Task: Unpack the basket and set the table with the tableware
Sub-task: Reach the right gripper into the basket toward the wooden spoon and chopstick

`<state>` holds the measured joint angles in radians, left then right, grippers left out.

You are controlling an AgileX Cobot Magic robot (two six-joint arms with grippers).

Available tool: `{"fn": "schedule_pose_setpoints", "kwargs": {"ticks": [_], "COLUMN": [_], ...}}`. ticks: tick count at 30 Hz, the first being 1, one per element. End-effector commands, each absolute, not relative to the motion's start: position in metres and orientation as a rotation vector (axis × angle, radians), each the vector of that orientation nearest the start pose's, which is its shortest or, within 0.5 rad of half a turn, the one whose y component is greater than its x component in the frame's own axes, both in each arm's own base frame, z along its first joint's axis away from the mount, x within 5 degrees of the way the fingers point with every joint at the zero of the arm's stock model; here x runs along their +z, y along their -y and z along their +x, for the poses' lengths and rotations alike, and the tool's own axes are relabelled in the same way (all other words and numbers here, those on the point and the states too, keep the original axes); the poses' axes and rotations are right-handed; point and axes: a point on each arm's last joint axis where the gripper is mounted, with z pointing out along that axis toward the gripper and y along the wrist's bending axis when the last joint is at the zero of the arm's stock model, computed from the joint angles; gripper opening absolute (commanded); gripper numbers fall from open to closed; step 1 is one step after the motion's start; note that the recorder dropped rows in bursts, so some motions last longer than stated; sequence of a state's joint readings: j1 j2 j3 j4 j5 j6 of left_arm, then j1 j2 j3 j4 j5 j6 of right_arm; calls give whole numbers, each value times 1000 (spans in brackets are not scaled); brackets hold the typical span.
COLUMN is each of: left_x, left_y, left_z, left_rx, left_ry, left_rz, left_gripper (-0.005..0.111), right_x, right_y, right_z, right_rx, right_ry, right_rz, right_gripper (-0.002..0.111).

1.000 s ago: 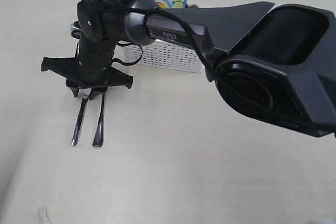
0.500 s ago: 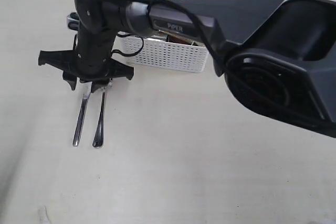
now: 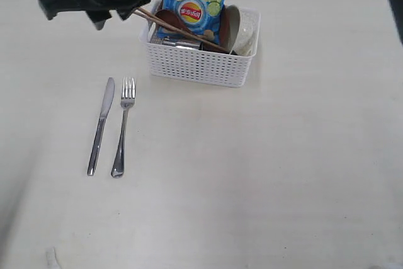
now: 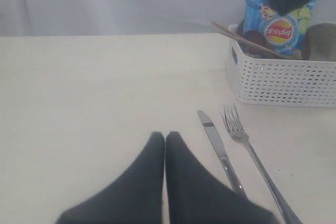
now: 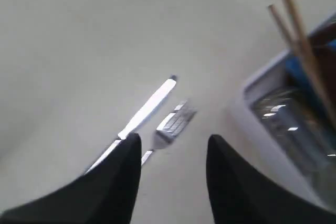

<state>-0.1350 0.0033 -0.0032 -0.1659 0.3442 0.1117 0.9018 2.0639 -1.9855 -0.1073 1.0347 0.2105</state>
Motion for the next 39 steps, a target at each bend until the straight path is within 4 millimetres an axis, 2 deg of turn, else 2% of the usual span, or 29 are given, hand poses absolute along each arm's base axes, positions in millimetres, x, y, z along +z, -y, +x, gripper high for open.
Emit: {"fn": "schedule_pose_setpoints", "kwargs": {"ticks": [1,4,8,12,15,19,25,31,39], "left_x": [183,183,183,183,183,183,183,183,183], "left_y": [13,13,13,13,13,13,13,13,13], "left_z": [52,52,52,52,52,52,52,52,52], "left_rx": [-183,-183,-183,-183,-183,-183,-183,-183,-183], "left_ry": [-1821,-1821,-1821,-1821,-1821,-1821,-1821,-1821,-1821], "left_rz": [128,128,128,128,128,128,128,128,128], "left_gripper": [0,0,0,0,0,0,0,0,0], "right_x": [321,324,319,300,279,259,236,215,192], "right_y": [-339,-327,-310,-298,-298,-296,-300,-304,-308], "right_z": [306,319,342,367,381,397,402,407,418], "right_rx": [-29,-153,-169,-67,-20,22,54,47,38], "right_ry": [-2298,-2251,-2264,-2318,-2324,-2327,-2357,-2368,-2326], "right_rz": [-975,-959,-900,-899,-971,-947,-991,-1013,-1014], "right_gripper": [40,40,40,40,40,40,41,63,62]}}
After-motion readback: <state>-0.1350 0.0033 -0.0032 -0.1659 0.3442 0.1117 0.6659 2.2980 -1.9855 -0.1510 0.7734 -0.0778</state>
